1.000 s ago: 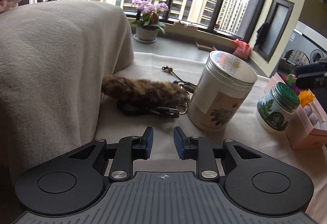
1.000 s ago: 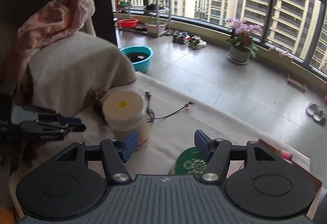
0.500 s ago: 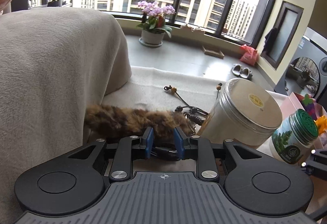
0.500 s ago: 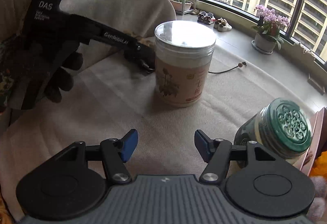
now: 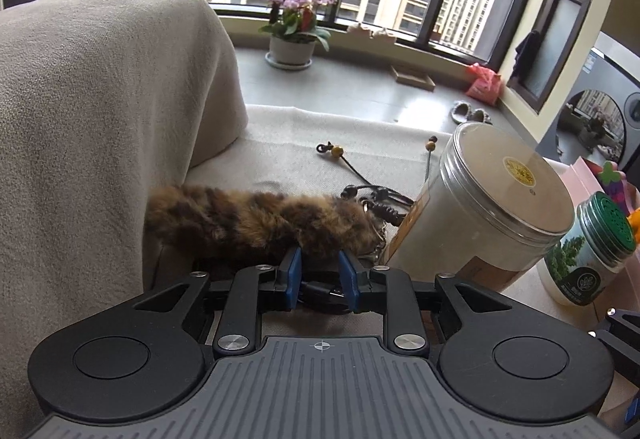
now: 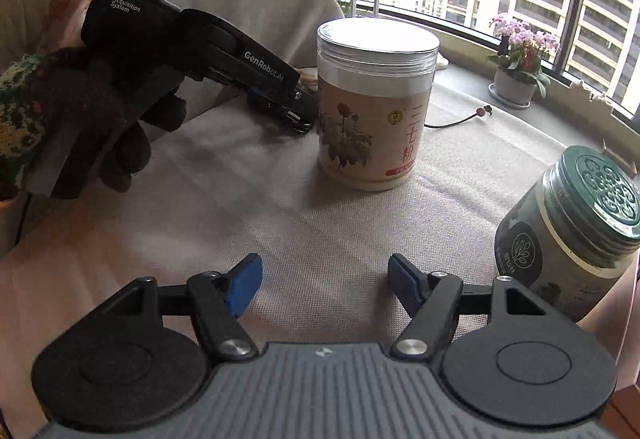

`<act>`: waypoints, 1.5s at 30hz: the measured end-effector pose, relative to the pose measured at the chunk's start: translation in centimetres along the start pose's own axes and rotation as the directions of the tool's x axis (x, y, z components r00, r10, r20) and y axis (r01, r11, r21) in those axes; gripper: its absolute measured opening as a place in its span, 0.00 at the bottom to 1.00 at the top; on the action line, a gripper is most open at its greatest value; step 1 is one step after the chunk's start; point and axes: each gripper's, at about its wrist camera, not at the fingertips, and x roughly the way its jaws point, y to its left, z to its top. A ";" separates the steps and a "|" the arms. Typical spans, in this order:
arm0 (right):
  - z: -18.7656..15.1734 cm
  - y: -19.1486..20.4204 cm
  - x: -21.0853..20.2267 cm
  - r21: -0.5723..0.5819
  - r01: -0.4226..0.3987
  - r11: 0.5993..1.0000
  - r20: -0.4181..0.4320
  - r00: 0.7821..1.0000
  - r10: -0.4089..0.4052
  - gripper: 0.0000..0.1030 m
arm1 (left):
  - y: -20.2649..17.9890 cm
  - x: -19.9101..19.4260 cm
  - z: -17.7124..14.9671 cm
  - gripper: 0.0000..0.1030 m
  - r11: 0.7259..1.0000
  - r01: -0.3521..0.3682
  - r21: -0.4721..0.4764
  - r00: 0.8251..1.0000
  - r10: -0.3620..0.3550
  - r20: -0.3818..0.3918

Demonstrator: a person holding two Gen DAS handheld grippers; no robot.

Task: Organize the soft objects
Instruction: 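Grasp the coiled black cable with the left tool, then grasp the brown furry tail keychain with the right tool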

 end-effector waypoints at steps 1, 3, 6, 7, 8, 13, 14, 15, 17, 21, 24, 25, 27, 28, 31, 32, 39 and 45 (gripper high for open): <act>-0.2 0.1 0.0 0.006 0.006 1.000 0.013 1.000 -0.006 0.70 | -0.2 0.0 0.0 0.25 1.000 -0.003 0.017 1.000 0.003 -0.005; -0.5 0.3 -0.1 0.009 0.023 1.000 0.027 0.999 -0.023 0.72 | -0.5 -0.4 -0.4 0.25 0.999 0.001 0.043 1.000 0.000 -0.010; -0.3 0.5 -0.2 0.025 0.039 0.999 0.023 0.999 -0.039 0.74 | -0.3 -1.2 -1.3 0.25 0.999 0.024 0.041 1.000 -0.024 -0.008; -0.3 0.5 -0.3 0.028 0.040 0.999 0.020 0.999 -0.041 0.74 | -0.1 -1.5 -1.6 0.25 0.999 0.034 0.031 0.999 -0.034 -0.006; -0.3 0.5 -0.2 0.034 0.043 0.999 0.018 0.999 -0.043 0.75 | 0.0 -1.8 -2.0 0.25 0.999 0.043 0.023 0.999 -0.043 -0.004; -0.3 1.0 0.1 0.043 0.053 0.998 0.021 0.998 -0.054 0.84 | 0.5 -3.1 -3.2 0.25 0.997 0.070 0.012 0.998 -0.070 -0.002; -0.4 1.1 0.3 0.044 0.057 0.997 0.024 0.998 -0.058 0.86 | 0.5 -3.3 -3.3 0.25 0.997 0.073 0.012 0.997 -0.073 -0.004; -0.4 1.2 0.3 0.048 0.059 0.997 0.027 0.998 -0.061 0.87 | 0.6 -3.5 -3.4 0.25 0.997 0.074 0.009 0.997 -0.074 -0.006; -0.5 1.4 0.5 0.056 0.067 0.996 0.034 0.997 -0.069 0.88 | 0.8 -3.8 -3.6 0.25 0.998 0.067 -0.006 0.998 -0.067 -0.006; -0.7 1.6 0.5 0.064 0.075 0.995 0.048 0.996 -0.078 0.90 | 0.9 -4.5 -3.8 0.25 0.999 0.034 -0.025 0.999 -0.034 0.014; -0.7 1.7 0.4 0.063 0.072 0.995 0.049 0.996 -0.076 0.90 | 0.9 -5.3 -4.0 0.25 0.999 -0.003 -0.053 0.999 0.006 0.046; -0.8 1.6 0.4 0.063 0.071 0.996 0.049 0.996 -0.074 0.90 | 1.0 -5.6 -4.0 0.25 0.997 -0.016 -0.070 0.998 0.020 0.059; -0.8 1.6 0.4 0.061 0.067 0.996 0.050 0.996 -0.070 0.91 | 1.4 -6.1 -4.1 0.25 0.992 -0.046 -0.120 0.995 0.056 0.077; -0.8 1.6 0.4 0.061 0.065 0.996 0.050 0.996 -0.068 0.91 | 1.7 -6.2 -4.2 0.25 0.987 -0.057 -0.150 0.995 0.069 0.075; -0.8 1.6 0.5 0.058 0.060 0.996 0.050 0.997 -0.063 0.92 | 2.1 -5.7 -4.2 0.25 0.976 -0.075 -0.204 0.995 0.087 0.047; -0.8 1.6 0.5 0.058 0.060 0.997 0.050 0.997 -0.063 0.93 | 2.2 -5.4 -4.2 0.25 0.972 -0.081 -0.220 0.995 0.090 0.033; -0.9 1.7 0.5 0.058 0.060 0.997 0.052 0.997 -0.063 0.93 | 1.9 -5.0 -4.8 0.29 0.976 -0.044 -0.212 0.998 0.055 0.043; -0.8 1.7 0.7 0.058 0.048 0.997 0.053 0.997 -0.051 0.95 | 1.3 -4.8 -4.9 0.31 0.980 -0.047 -0.194 0.999 0.049 0.006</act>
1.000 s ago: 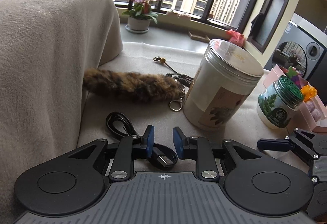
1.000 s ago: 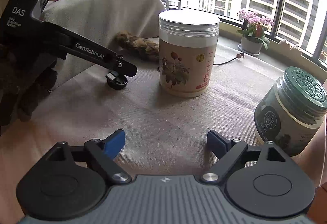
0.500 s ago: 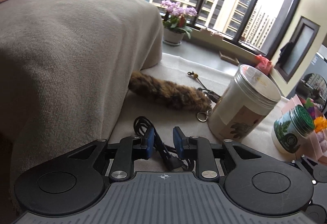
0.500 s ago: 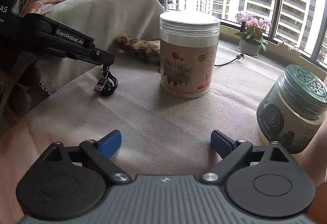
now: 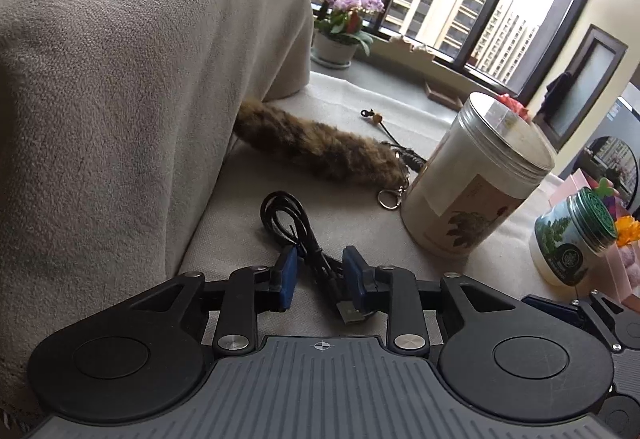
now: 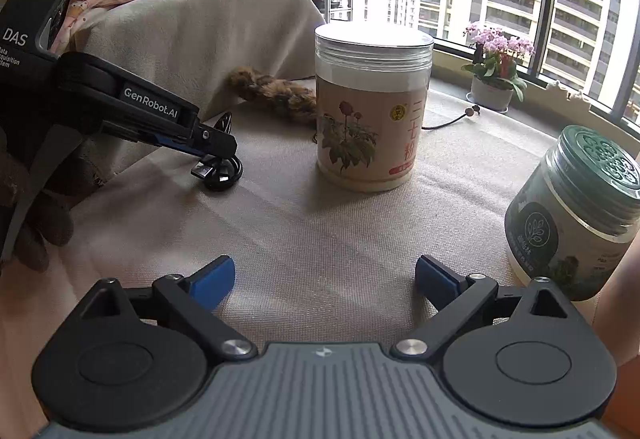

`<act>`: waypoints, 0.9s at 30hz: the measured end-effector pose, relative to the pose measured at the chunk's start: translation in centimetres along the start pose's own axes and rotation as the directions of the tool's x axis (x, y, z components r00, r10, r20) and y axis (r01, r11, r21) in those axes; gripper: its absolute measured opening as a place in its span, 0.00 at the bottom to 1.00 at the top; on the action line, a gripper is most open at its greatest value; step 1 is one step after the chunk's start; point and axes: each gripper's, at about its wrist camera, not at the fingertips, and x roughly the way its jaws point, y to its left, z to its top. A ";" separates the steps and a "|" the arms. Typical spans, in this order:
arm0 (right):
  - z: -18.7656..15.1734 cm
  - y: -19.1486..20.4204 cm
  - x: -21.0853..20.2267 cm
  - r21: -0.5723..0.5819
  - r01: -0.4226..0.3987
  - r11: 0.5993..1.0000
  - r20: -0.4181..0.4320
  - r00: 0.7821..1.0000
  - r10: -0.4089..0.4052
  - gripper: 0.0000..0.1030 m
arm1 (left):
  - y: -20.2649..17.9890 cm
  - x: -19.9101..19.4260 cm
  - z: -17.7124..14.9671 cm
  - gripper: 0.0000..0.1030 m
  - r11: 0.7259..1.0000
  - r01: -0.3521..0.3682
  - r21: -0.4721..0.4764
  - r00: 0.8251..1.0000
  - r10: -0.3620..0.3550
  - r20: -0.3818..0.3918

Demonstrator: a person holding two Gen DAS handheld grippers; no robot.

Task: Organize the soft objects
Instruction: 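Grasp the brown furry tail keychain with the right tool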

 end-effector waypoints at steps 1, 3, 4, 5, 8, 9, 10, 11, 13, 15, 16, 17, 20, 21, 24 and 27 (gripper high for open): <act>0.0 0.0 0.0 -0.001 -0.003 1.000 -0.001 1.000 0.003 0.96 | -0.3 0.1 0.1 0.33 1.000 -0.012 0.005 1.000 0.012 -0.004; 0.0 0.1 0.1 -0.006 -0.002 1.000 -0.004 1.000 0.002 0.96 | -1.1 0.5 0.4 0.33 0.999 -0.041 0.034 0.999 0.041 -0.013; 0.0 0.1 0.1 -0.009 -0.002 1.000 -0.006 1.000 0.002 0.96 | -1.7 0.8 0.6 0.33 0.996 -0.061 0.062 0.998 0.062 -0.018; 0.0 0.1 0.1 -0.010 -0.005 1.000 -0.008 1.000 0.005 0.97 | -2.3 1.0 0.8 0.34 0.994 -0.072 0.085 0.997 0.074 -0.024; 0.2 -0.1 0.3 -0.025 -0.028 0.999 -0.030 0.999 0.027 1.00 | -3.0 1.5 1.1 0.37 0.988 -0.092 0.123 0.995 0.097 -0.038; 0.3 -0.1 0.3 -0.026 -0.029 0.999 -0.036 0.999 0.028 1.00 | -3.2 1.7 1.2 0.37 0.987 -0.095 0.127 0.994 0.101 -0.039; 0.5 0.0 0.4 -0.031 -0.029 0.999 -0.044 0.999 0.028 1.00 | -3.2 1.8 1.3 0.37 0.987 -0.095 0.130 0.994 0.101 -0.041; 0.6 0.0 0.5 -0.035 -0.030 0.999 -0.055 0.998 0.028 1.00 | -3.2 1.9 1.4 0.37 0.987 -0.089 0.132 0.995 0.095 -0.042; 1.1 -0.1 0.7 -0.050 -0.042 0.998 -0.087 0.996 0.038 1.00 | -2.9 2.0 1.6 0.33 0.990 -0.068 0.126 0.997 0.073 -0.034; 1.9 -0.5 1.0 -0.064 -0.069 0.996 -0.130 0.990 0.061 0.92 | -2.2 1.9 1.4 0.25 0.992 -0.061 0.114 0.998 0.063 -0.017; 2.6 -0.8 0.9 -0.058 -0.074 0.996 -0.149 0.987 0.064 0.87 | -1.8 1.7 1.1 0.23 0.994 -0.039 0.107 0.999 0.040 -0.008; 3.4 -1.2 0.6 -0.053 -0.084 0.995 -0.163 0.984 0.075 0.78 | -1.3 1.4 0.9 0.21 0.995 -0.014 0.098 1.000 0.014 0.001; 6.8 -1.2 -1.9 -0.114 -0.085 0.990 -0.114 0.991 0.072 0.77 | -0.3 1.1 0.5 0.20 0.996 0.044 0.081 0.999 -0.045 0.013; 8.5 -0.8 -2.8 -0.150 -0.079 0.985 -0.096 0.993 0.065 0.77 | -0.1 1.1 0.5 0.20 0.995 0.053 0.081 0.998 -0.054 0.013; 14.2 0.4 -3.5 -0.213 -0.077 0.974 -0.091 0.994 0.058 0.77 | 0.2 1.0 0.6 0.19 0.994 0.068 0.087 0.997 -0.069 0.014; 20.0 2.0 -0.7 -0.270 -0.130 0.954 -0.206 0.976 0.074 0.77 | 0.2 0.8 0.4 0.19 0.992 0.066 0.105 0.997 -0.068 0.019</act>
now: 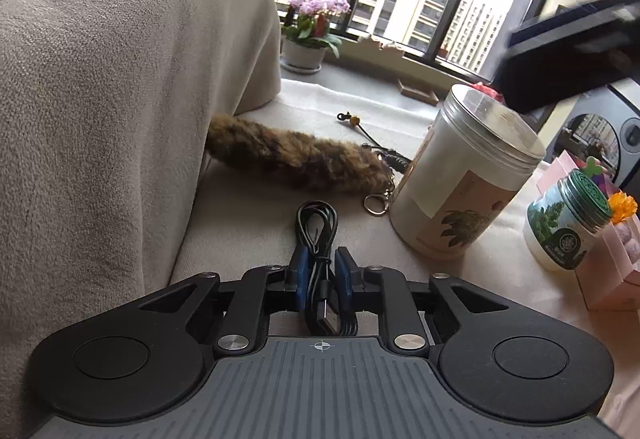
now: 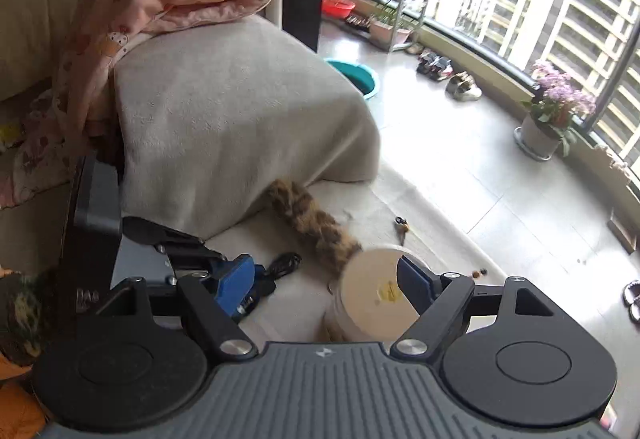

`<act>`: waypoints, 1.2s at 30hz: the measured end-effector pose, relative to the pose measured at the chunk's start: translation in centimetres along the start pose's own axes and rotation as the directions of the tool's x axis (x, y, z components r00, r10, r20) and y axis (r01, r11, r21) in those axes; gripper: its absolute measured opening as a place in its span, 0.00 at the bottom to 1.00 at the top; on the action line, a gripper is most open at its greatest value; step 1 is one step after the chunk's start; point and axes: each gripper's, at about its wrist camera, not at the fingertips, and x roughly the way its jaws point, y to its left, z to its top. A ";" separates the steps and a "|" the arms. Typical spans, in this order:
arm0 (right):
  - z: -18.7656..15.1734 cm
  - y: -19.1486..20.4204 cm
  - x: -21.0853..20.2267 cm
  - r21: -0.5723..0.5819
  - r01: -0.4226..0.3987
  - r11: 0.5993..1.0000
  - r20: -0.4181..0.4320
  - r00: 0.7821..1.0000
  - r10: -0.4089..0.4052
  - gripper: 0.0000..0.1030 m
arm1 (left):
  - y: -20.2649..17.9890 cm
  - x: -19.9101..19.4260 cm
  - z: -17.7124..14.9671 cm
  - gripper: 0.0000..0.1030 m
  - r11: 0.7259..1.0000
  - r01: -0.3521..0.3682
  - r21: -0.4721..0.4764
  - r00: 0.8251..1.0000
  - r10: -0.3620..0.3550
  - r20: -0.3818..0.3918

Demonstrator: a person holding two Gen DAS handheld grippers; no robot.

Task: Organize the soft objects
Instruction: 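Grasp the brown furry tail keychain with the right tool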

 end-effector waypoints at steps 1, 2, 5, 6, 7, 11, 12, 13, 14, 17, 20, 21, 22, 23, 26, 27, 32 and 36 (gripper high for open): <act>1.8 0.0 1.5 -0.026 -0.016 1.000 -0.056 0.998 0.015 0.77 | 0.0 -0.1 -0.1 0.19 1.000 0.001 0.006 1.000 0.000 -0.001; 3.6 0.1 3.3 -0.045 -0.021 0.999 -0.121 0.993 0.016 0.77 | 0.0 -0.3 -0.2 0.19 1.000 0.002 0.013 1.000 -0.002 -0.001; 6.7 0.4 9.2 -0.085 -0.019 0.996 -0.294 0.956 -0.007 0.77 | 0.2 -0.6 -0.6 0.19 1.000 0.008 0.022 1.000 -0.008 0.000; 7.2 0.4 10.8 -0.093 -0.017 0.996 -0.329 0.944 -0.015 0.77 | 0.1 -0.5 -0.6 0.20 1.000 0.006 0.028 1.000 -0.006 0.000; 7.6 0.4 12.5 -0.090 -0.018 0.996 -0.362 0.932 -0.016 0.77 | 0.0 -0.5 -0.5 0.20 0.999 0.001 0.036 1.000 -0.001 -0.002; 7.7 -0.1 18.0 -0.024 -0.013 1.000 -0.475 0.880 0.000 0.75 | -0.2 -0.2 -0.3 0.20 0.999 0.000 0.045 1.000 0.001 -0.016; 7.6 -0.1 18.7 -0.015 -0.013 1.000 -0.486 0.874 0.005 0.72 | 0.0 -0.2 -0.3 0.20 0.999 0.008 0.039 1.000 -0.007 -0.018; 7.4 0.0 19.2 -0.010 -0.016 1.000 -0.490 0.872 0.009 0.71 | 0.2 -0.2 -0.2 0.20 0.999 0.016 0.034 1.000 -0.015 -0.020; 7.2 0.0 19.5 -0.007 -0.016 1.000 -0.492 0.870 0.011 0.66 | 0.3 -0.2 -0.2 0.20 0.999 0.022 0.030 1.000 -0.022 -0.021; 7.2 -0.3 19.2 0.033 -0.034 0.999 -0.473 0.880 0.045 0.39 | 0.5 -0.3 -0.2 0.20 0.999 0.029 0.025 0.999 -0.029 -0.019; 7.0 0.0 18.5 0.006 -0.003 1.000 -0.469 0.883 0.006 0.21 | 0.1 -0.1 -0.4 0.21 0.999 0.020 0.037 1.000 -0.020 -0.004; 6.8 0.1 18.4 -0.003 0.007 1.000 -0.466 0.885 -0.008 0.18 | -0.1 -0.1 -0.5 0.21 0.999 0.014 0.042 1.000 -0.014 0.001; 6.6 0.3 18.2 -0.005 0.016 1.000 -0.462 0.887 -0.017 0.18 | -0.2 -0.1 -0.6 0.21 0.999 0.008 0.044 1.000 -0.008 0.004; 6.5 0.4 18.0 -0.006 0.022 1.000 -0.457 0.889 -0.022 0.18 | -0.3 -0.2 -0.6 0.21 0.999 0.004 0.044 1.000 -0.004 0.008; 5.9 0.7 17.4 -0.012 0.025 1.000 -0.442 0.896 -0.028 0.17 | 0.1 -0.3 -0.8 0.21 1.000 0.012 0.024 1.000 -0.012 0.021; 5.8 0.7 17.3 -0.009 0.027 1.000 -0.440 0.897 -0.028 0.17 | 0.4 -0.2 -0.9 0.21 1.000 0.027 0.003 0.999 -0.027 0.030; 5.5 1.4 16.9 -0.010 0.040 0.999 -0.439 0.897 -0.041 0.17 | 1.5 -0.3 -1.2 0.19 0.996 0.070 -0.051 0.996 -0.067 0.053; 5.9 1.7 17.3 -0.002 0.045 0.999 -0.434 0.900 -0.041 0.17 | 1.2 -0.3 -1.1 0.19 0.997 0.057 -0.042 0.997 -0.055 0.057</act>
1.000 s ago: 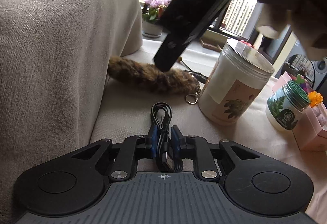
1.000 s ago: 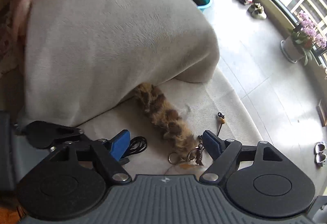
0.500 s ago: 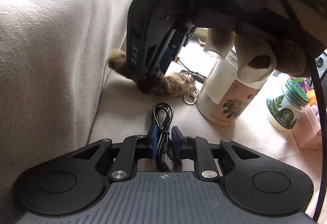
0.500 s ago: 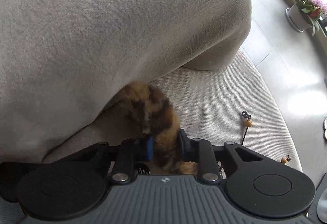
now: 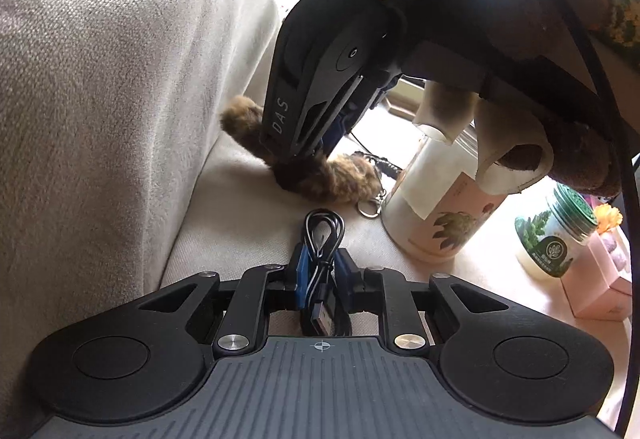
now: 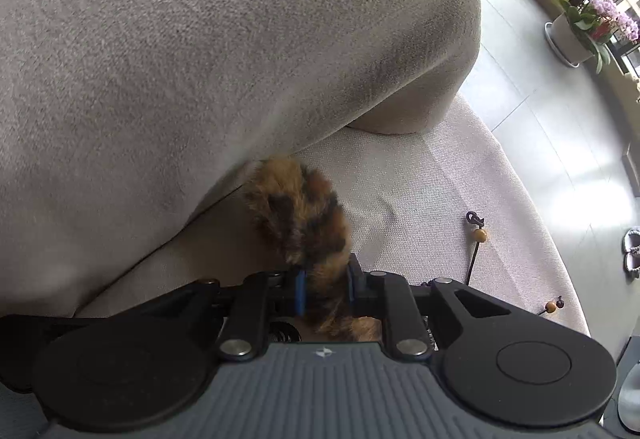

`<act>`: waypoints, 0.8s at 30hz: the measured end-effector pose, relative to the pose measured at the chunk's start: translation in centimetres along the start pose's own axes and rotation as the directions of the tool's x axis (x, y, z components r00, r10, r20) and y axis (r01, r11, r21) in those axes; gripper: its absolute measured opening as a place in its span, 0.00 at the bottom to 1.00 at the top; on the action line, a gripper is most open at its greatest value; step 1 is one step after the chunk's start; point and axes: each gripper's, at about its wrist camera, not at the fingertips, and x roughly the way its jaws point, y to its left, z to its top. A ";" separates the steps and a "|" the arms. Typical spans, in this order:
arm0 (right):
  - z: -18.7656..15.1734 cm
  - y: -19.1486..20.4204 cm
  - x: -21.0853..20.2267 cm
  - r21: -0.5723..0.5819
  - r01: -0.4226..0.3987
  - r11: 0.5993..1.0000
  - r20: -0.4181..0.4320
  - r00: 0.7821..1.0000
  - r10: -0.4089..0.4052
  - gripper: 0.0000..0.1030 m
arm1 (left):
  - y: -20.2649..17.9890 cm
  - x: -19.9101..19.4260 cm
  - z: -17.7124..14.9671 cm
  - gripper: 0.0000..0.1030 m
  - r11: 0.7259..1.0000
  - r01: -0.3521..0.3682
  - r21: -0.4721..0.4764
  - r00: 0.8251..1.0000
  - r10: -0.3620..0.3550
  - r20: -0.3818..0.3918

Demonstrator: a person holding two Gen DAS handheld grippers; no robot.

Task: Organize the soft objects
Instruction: 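Grasp the brown furry tail keychain with the right tool, then lift the furry tail with the right tool while the left tool carries the cable toward the box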

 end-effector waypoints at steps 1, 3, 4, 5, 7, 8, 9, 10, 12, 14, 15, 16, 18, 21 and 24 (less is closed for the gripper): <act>0.1 -0.2 0.5 0.002 0.000 1.000 0.002 1.000 0.000 0.17 | -0.1 0.0 0.1 0.19 1.000 0.000 -0.006 1.000 0.000 0.001; 0.3 -0.5 0.5 0.004 0.008 1.000 0.008 1.000 -0.008 0.14 | -0.1 0.1 0.3 0.18 1.000 -0.004 -0.013 1.000 0.004 -0.002; 0.3 -0.7 0.6 0.006 0.014 1.000 0.012 1.000 -0.014 0.14 | -0.1 0.1 0.3 0.18 1.000 -0.006 -0.015 1.000 0.006 -0.003; 0.2 -0.6 0.7 0.012 0.014 1.000 0.020 1.000 -0.015 0.14 | -0.3 0.1 0.4 0.18 1.000 -0.008 -0.011 1.000 0.008 -0.003; 0.0 -1.0 -0.2 0.027 0.012 1.000 0.044 0.999 -0.013 0.13 | -0.6 0.2 0.4 0.17 1.000 -0.014 0.002 1.000 0.014 -0.003; -0.2 -1.2 -0.8 0.032 0.013 0.999 0.058 0.998 -0.014 0.13 | -0.7 0.3 0.5 0.17 1.000 -0.016 0.005 1.000 0.016 -0.003; -0.3 -1.5 -1.4 0.038 0.012 0.999 0.073 0.997 -0.014 0.13 | -0.8 0.4 0.6 0.17 1.000 -0.019 0.006 1.000 0.019 -0.005; -0.5 -1.8 -2.1 0.045 0.012 0.999 0.089 0.996 -0.016 0.13 | -0.9 0.4 0.6 0.17 1.000 -0.021 0.008 1.000 0.021 -0.007; -1.0 -2.4 -3.6 0.061 0.011 0.998 0.122 0.992 -0.018 0.12 | -1.2 0.5 0.9 0.17 1.000 -0.020 0.013 1.000 0.021 -0.012; -1.7 -3.1 -5.1 0.081 0.005 0.997 0.156 0.988 -0.017 0.12 | -1.8 0.5 1.2 0.17 0.999 -0.023 0.026 1.000 0.024 -0.009; -2.1 -3.4 -5.9 0.089 0.000 0.996 0.172 0.985 -0.016 0.12 | -2.1 0.4 1.4 0.17 0.999 -0.029 0.034 1.000 0.030 -0.006; -2.5 -3.7 -6.6 0.096 -0.004 0.995 0.189 0.982 -0.014 0.12 | -2.4 0.4 1.6 0.17 0.999 -0.035 0.039 0.999 0.035 -0.002; -3.3 -4.2 -8.2 0.110 -0.010 0.994 0.223 0.975 -0.015 0.12 | -3.1 0.1 2.3 0.17 0.998 -0.043 0.046 0.999 0.043 0.011; -4.8 -4.9 -10.7 0.141 -0.021 0.990 0.284 0.959 -0.020 0.12 | -4.2 -0.9 3.3 0.17 0.996 -0.057 0.069 0.998 0.054 0.042; -6.3 -5.5 -12.7 0.168 -0.037 0.985 0.336 0.942 -0.022 0.12 | -5.2 -2.2 4.5 0.17 0.993 -0.068 0.092 0.996 0.061 0.069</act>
